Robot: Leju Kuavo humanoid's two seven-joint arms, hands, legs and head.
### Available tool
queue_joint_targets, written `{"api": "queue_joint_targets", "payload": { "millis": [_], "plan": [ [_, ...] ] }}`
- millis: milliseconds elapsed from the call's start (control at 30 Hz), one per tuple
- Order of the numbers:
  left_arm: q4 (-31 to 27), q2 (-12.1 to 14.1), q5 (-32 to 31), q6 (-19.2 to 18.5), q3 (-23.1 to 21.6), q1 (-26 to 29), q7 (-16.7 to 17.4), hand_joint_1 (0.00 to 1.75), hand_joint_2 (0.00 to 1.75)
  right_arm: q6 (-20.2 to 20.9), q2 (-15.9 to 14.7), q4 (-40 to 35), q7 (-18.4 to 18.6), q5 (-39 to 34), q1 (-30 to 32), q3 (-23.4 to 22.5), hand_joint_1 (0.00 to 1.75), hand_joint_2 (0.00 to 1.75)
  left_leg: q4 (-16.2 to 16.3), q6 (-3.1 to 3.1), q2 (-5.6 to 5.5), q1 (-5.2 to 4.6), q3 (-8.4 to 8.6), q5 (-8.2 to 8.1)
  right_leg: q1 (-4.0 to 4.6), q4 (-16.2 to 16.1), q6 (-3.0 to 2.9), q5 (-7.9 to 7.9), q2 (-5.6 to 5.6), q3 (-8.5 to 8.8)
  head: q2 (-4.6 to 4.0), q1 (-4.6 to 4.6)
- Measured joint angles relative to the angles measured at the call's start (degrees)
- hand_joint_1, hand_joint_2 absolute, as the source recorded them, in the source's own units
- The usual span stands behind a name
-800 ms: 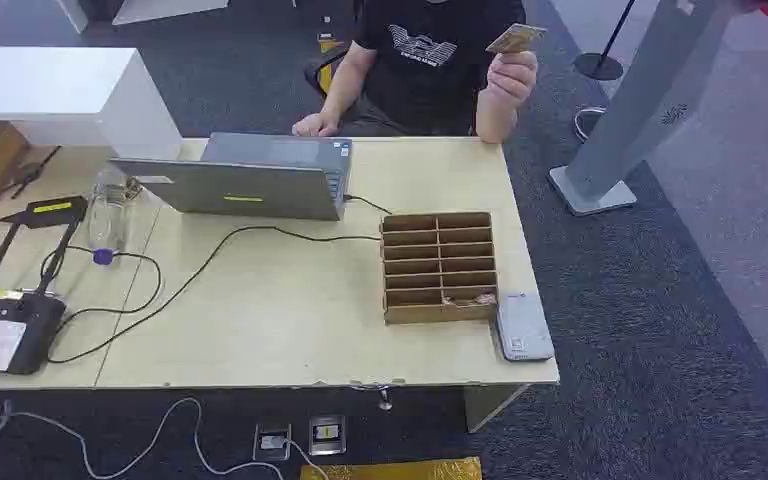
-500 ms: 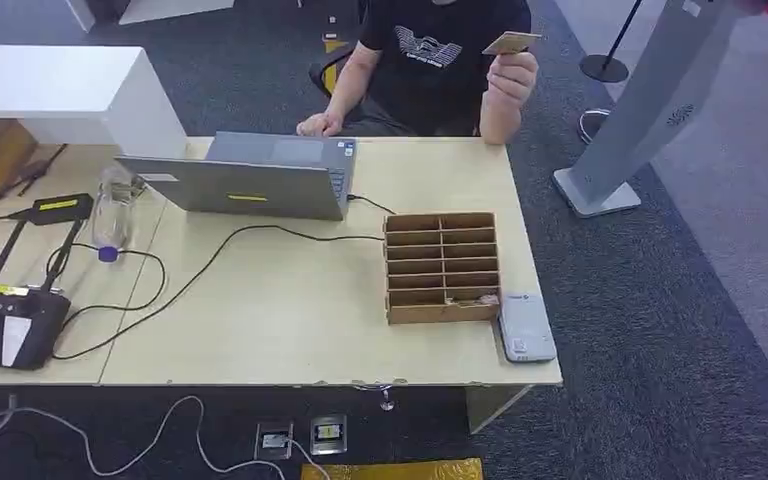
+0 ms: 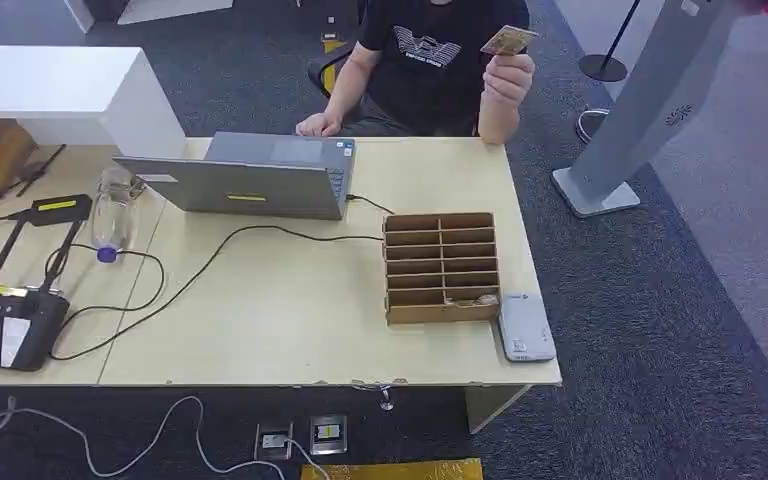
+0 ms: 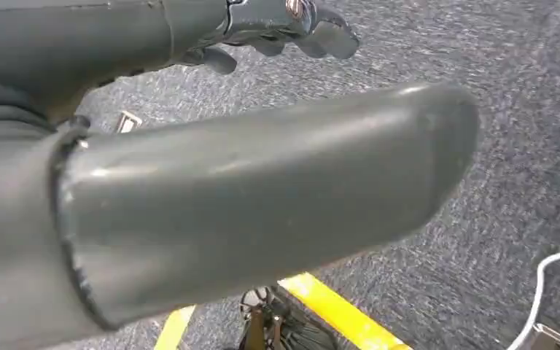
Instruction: Pass the card to the sensor for recognition and then transmit it.
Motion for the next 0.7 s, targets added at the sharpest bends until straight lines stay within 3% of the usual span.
{"api": "queue_joint_targets", "payload": {
  "millis": [167,400,700],
  "plan": [
    [0.00,0.48,-1.09,-1.99,-0.22,-0.04,-0.39,0.00,0.00,5.66,2.43,-2.10,0.07,4.87,-4.13,10.06,0.00,1.75,0.00,-0.05,0.03,0.06,0.01,0.05,0.05,0.06,-0.02,0.02,0.07,0.00,0.00,0.00],
    [0.00,0.66,-2.19,-3.71,-1.22,0.00,-0.72,0.00,0.00,6.86,6.16,-3.87,0.33,8.76,-6.18,21.24,0.00,1.75,0.00,-0.06,-0.04,0.06,-0.04,0.07,0.06,0.07,-0.02,0.02,0.00,-0.02,0.00,0.00],
    [0.00,0.98,-3.78,-4.96,-2.47,0.02,-2.29,0.00,0.00,7.97,12.18,-8.52,4.92,11.19,0.04,33.04,0.00,1.75,0.00,-0.08,0.07,0.11,0.04,0.06,0.10,0.06,-0.02,0.02,0.15,-0.03,0.00,-0.04]
  ]
}}
